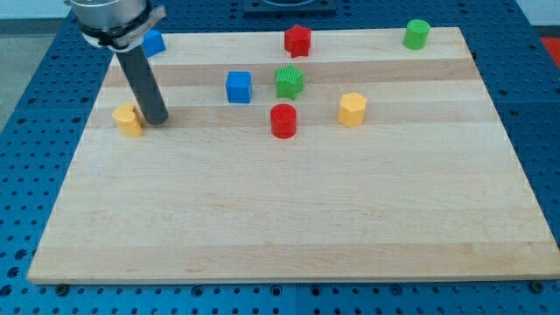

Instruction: Move the green star to the centre right of the board

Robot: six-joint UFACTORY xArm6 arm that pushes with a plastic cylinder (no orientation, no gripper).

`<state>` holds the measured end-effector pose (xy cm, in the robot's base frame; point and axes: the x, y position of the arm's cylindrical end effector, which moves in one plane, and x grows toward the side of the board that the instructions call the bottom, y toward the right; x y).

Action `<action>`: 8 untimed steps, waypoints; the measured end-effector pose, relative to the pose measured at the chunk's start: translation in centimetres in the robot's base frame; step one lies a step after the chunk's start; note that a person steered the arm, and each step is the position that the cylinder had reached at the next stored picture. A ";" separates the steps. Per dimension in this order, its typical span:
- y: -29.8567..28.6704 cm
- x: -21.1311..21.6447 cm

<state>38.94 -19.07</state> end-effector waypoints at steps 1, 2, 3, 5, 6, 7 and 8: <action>3.2 0.0; 7.1 -0.2; 10.2 -1.2; 14.0 -3.2; 15.5 -4.6; 16.4 -6.1; 16.6 -6.6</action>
<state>32.33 -2.51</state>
